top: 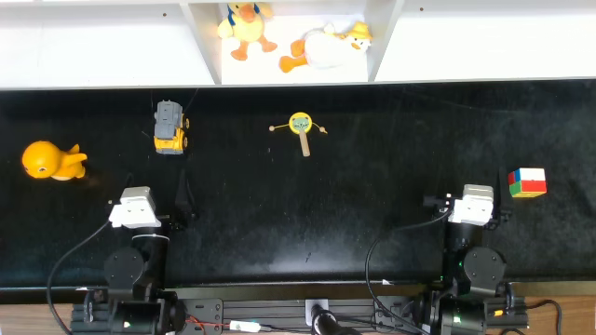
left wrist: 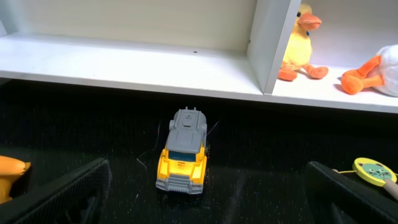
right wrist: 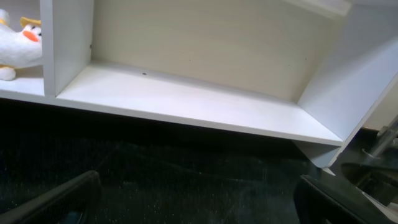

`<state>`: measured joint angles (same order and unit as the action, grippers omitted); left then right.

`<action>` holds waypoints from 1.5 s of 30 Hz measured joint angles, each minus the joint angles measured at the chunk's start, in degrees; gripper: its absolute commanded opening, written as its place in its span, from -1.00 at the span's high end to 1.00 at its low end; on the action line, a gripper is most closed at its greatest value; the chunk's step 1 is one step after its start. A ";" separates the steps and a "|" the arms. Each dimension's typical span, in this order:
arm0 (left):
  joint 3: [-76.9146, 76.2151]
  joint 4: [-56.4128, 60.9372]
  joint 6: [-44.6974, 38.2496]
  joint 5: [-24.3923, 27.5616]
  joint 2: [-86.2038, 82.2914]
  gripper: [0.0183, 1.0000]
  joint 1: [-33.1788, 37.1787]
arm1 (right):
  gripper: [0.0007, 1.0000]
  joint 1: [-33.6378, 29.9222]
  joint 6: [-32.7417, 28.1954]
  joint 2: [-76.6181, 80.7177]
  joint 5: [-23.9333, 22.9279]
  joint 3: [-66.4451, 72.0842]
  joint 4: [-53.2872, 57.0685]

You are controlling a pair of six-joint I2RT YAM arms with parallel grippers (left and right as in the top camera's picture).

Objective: Store Toys

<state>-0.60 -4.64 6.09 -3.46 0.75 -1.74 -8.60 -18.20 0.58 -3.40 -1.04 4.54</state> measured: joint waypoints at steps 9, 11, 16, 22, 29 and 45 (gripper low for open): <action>0.00 0.00 -0.02 0.00 0.00 -1.00 0.00 | -0.99 0.00 -0.02 0.00 0.00 0.00 -0.02; 0.00 0.00 -0.02 0.00 0.00 -1.00 0.00 | -0.99 0.00 0.00 0.00 0.02 0.00 0.02; -0.02 0.00 0.00 0.00 0.00 -1.00 0.00 | -0.99 0.00 0.00 0.00 0.02 0.00 0.00; -7.37 -8.39 0.26 0.22 4.76 -1.00 0.90 | -0.99 0.00 0.00 0.00 0.02 0.00 0.00; -33.44 -20.13 0.59 -0.11 25.70 -0.99 1.51 | -0.99 0.00 0.00 0.00 0.02 0.00 0.00; -60.50 -33.11 -13.66 8.28 62.47 -0.99 28.13 | -0.99 0.00 0.00 0.00 0.02 0.00 0.00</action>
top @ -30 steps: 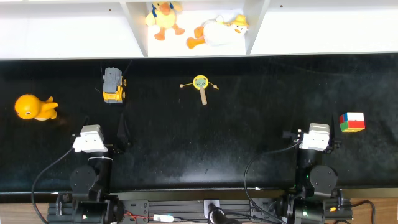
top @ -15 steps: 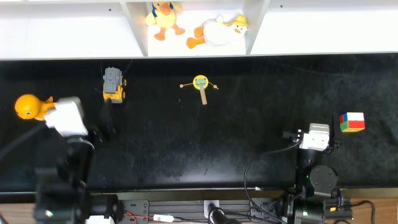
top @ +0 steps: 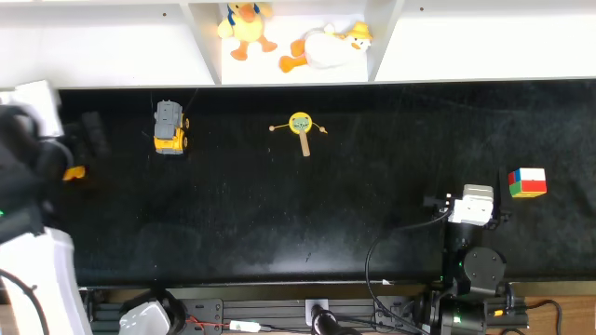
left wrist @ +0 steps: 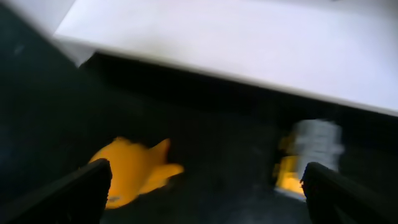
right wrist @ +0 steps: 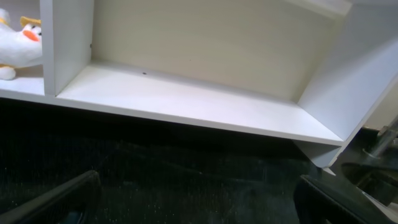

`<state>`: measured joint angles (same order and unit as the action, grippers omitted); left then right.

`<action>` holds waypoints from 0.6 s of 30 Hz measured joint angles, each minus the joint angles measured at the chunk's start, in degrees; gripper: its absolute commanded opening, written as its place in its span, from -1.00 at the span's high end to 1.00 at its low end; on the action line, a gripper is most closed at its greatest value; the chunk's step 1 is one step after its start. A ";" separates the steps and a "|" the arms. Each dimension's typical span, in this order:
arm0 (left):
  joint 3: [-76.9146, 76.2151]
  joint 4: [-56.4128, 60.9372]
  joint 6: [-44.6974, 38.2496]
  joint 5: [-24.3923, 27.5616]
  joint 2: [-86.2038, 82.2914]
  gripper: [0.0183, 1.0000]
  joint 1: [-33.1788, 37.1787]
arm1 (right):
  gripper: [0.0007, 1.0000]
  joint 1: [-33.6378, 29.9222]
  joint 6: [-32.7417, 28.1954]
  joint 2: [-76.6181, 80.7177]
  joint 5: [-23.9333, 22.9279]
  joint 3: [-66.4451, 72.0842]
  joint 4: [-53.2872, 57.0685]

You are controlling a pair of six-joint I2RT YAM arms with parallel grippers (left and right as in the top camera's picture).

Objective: Store Toys

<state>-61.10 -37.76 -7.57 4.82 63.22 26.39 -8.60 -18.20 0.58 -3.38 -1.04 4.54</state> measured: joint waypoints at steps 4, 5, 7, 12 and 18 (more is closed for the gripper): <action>-0.04 -0.74 -2.62 5.29 0.55 -1.00 11.85 | -0.99 0.00 0.00 0.00 0.00 0.00 0.00; -0.11 -0.81 -3.63 7.26 0.44 -0.99 14.80 | -0.99 0.00 0.00 0.00 0.00 0.00 0.00; -0.15 -1.07 -5.95 11.39 0.26 -1.00 20.35 | -0.99 0.00 0.00 0.00 0.00 0.00 0.00; -0.24 -2.58 -8.52 15.37 0.37 -1.00 26.36 | -0.99 0.00 0.00 0.00 0.00 0.00 -0.02; -0.68 -2.12 -17.11 16.46 6.25 -1.00 25.05 | -0.99 0.00 0.02 0.00 0.00 0.00 0.00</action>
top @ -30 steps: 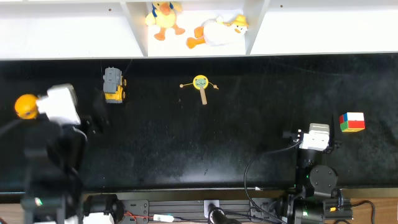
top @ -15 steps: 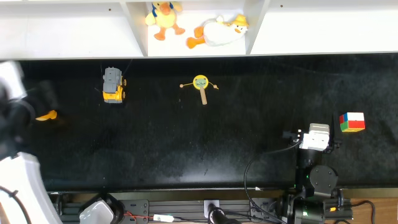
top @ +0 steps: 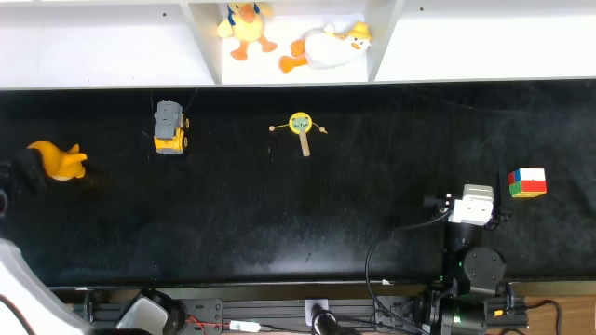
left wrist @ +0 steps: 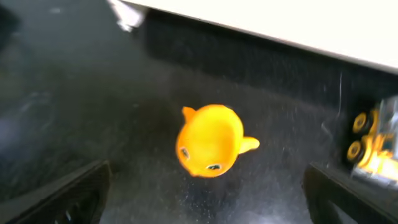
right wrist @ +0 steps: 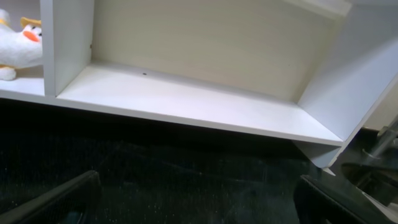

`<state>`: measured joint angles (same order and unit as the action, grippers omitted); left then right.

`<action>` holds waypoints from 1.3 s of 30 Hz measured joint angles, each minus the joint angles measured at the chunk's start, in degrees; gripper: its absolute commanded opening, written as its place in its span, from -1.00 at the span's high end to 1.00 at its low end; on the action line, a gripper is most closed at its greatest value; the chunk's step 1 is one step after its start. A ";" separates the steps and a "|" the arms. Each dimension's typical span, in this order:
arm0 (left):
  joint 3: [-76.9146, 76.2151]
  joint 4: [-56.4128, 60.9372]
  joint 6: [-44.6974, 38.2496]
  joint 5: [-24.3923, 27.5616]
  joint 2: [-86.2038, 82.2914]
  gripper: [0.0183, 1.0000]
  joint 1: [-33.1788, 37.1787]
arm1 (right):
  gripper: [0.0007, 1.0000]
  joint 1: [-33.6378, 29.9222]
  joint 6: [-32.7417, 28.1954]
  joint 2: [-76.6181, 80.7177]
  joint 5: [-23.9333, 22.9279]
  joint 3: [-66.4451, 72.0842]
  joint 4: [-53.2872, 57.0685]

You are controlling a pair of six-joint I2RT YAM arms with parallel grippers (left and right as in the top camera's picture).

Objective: Store Toys

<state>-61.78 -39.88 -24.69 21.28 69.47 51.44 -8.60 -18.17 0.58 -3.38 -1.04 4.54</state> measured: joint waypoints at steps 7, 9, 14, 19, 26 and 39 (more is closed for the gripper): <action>0.00 2.16 -7.43 -0.94 8.85 -1.00 -3.45 | -0.99 0.00 0.00 0.00 -0.02 0.00 0.00; 0.00 2.95 -8.35 -1.20 10.82 -0.99 -3.45 | -0.99 0.00 0.00 0.00 0.00 0.00 0.00; 0.02 7.17 -9.03 -2.23 14.36 -1.00 -3.41 | -0.99 0.00 -0.02 0.00 0.00 0.00 0.00; 0.74 8.57 -9.81 -2.45 15.89 -1.00 -3.41 | -0.99 0.00 -0.02 0.00 0.00 0.00 0.00; 1.22 8.55 -9.86 -2.45 18.64 -0.68 -3.43 | -0.99 0.00 -0.02 0.00 0.02 0.00 0.02; 1.46 12.92 -6.95 -2.38 19.56 0.77 -3.58 | -0.99 0.00 0.00 0.00 0.00 0.00 -0.02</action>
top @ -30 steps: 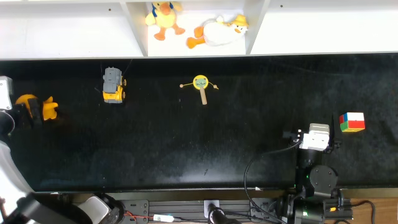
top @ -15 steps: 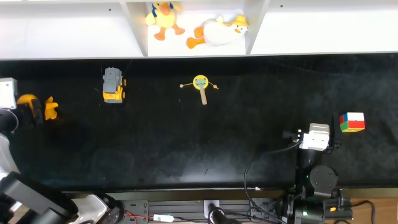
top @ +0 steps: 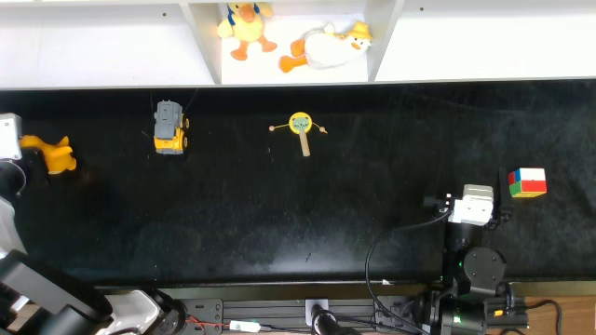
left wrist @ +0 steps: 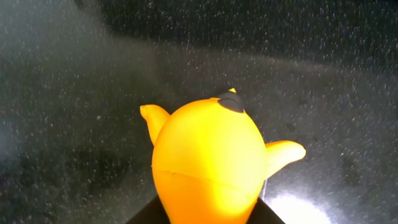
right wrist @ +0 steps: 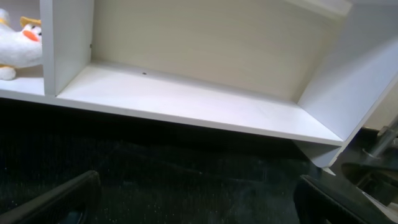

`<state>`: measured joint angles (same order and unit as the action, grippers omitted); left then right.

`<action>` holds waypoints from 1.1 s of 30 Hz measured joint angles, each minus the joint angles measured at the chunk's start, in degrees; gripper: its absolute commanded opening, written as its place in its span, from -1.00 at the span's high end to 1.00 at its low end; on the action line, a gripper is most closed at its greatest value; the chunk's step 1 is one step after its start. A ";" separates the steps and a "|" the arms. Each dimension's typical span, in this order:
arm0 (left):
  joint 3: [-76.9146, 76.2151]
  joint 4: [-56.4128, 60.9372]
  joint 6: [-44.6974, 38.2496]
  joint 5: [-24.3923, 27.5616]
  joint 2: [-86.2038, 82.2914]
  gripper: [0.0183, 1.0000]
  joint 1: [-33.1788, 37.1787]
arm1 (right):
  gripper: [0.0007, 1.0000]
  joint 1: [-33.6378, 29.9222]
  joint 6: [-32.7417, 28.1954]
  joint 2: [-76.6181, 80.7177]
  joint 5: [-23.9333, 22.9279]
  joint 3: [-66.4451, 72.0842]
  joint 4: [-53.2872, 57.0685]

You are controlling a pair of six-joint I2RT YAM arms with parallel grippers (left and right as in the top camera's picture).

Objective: Store Toys

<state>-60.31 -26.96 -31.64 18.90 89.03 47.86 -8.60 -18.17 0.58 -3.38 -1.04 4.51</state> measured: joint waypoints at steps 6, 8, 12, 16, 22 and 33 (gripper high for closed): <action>-0.15 -0.42 6.69 0.04 -4.85 0.74 -5.27 | -0.99 0.00 0.00 0.00 0.00 0.00 0.02; -0.79 -0.39 9.07 -0.09 -6.75 0.74 -7.48 | -0.99 0.00 -0.02 0.00 0.00 0.00 0.02; -2.03 0.68 13.68 -2.47 -9.29 0.74 -11.19 | -0.99 0.00 -0.02 0.00 0.00 0.00 0.02; -2.75 1.75 17.88 -5.88 -10.29 0.72 -13.62 | -0.99 0.00 -0.02 0.00 0.00 0.00 0.02; -4.68 2.80 21.68 -8.09 -10.36 0.67 -14.56 | -0.99 0.00 -0.02 0.00 -0.02 0.00 0.02; -13.77 0.94 23.82 -10.43 -6.71 0.65 -15.23 | -0.99 0.00 -0.02 0.00 0.00 0.00 0.02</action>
<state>-74.08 -26.02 -7.81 8.47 82.32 32.62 -8.60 -18.20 0.58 -3.38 -1.04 4.54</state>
